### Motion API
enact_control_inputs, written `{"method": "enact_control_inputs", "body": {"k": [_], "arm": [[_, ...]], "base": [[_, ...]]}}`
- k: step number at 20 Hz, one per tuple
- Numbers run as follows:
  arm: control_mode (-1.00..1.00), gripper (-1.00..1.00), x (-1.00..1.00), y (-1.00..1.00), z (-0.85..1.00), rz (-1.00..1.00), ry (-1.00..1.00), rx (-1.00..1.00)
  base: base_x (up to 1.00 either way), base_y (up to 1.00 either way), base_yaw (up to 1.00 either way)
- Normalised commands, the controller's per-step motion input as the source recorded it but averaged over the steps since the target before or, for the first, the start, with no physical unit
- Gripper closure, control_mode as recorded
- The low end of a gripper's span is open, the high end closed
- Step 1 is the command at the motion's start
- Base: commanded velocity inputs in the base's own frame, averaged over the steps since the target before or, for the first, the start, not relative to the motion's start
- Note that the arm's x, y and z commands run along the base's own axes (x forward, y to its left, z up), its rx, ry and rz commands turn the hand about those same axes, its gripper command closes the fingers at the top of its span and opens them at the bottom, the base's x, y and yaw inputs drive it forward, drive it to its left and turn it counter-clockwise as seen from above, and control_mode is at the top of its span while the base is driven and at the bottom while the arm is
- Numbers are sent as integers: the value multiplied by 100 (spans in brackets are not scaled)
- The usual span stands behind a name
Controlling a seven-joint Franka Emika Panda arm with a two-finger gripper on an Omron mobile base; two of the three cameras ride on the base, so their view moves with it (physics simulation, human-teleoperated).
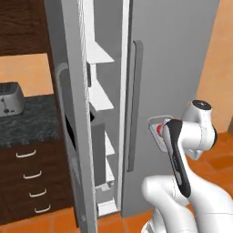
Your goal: Take the meat container that has the steak and place it on the second highest rack of the freezer. Then take the vegetable container that has the lemon and potato and place it on the highest rack of the freezer.
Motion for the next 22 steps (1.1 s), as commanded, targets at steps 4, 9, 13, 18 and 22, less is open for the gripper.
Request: {"method": "enact_control_inputs", "body": {"k": [4, 9, 13, 18, 22], "arm": [[100, 100, 0, 0, 0, 0, 0, 0], [100, 100, 0, 0, 0, 0, 0, 0], [100, 100, 0, 0, 0, 0, 0, 0], [100, 100, 0, 0, 0, 0, 0, 0], [-100, 100, 4, -9, 0, 0, -8, 0]], "base": [[34, -11, 76], [41, -18, 64], [40, -70, 43], [37, -24, 28], [9, 0, 5]]}}
